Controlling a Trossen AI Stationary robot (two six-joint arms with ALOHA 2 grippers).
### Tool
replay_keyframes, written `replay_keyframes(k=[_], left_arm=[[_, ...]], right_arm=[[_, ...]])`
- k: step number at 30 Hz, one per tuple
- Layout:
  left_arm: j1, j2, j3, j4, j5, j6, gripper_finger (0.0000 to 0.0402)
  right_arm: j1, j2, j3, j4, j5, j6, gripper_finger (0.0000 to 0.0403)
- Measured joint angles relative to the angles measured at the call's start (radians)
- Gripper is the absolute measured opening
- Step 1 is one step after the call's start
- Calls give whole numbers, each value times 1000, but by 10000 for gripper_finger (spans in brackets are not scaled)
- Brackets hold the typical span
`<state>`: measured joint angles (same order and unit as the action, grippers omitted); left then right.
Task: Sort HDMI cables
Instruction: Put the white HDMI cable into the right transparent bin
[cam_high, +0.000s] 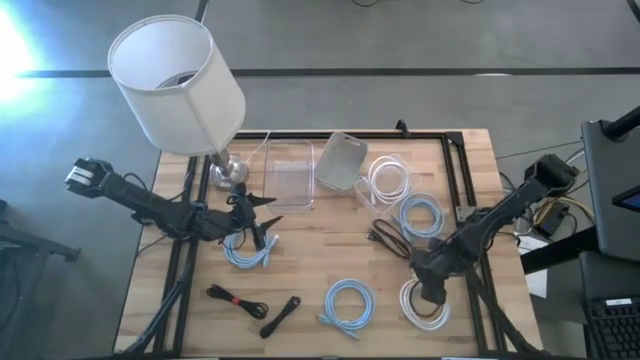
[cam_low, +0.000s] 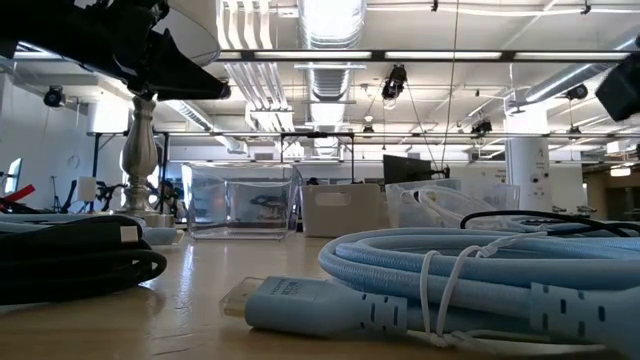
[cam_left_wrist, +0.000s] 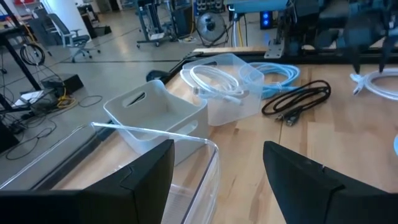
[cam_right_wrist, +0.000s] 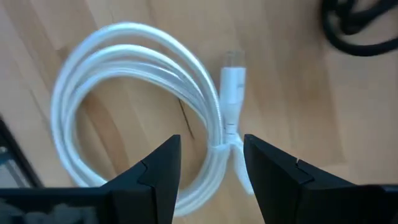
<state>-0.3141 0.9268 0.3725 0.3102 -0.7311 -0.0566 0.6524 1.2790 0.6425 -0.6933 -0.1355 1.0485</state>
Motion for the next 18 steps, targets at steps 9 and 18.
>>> replay_keyframes(k=[9,18], left_arm=[[0,0,0,39,0,11,250],[1,0,0,48,1,29,250]], right_arm=[[15,183,13,9,-6,-51,171],[15,270,79,-64,1,-201,157]])
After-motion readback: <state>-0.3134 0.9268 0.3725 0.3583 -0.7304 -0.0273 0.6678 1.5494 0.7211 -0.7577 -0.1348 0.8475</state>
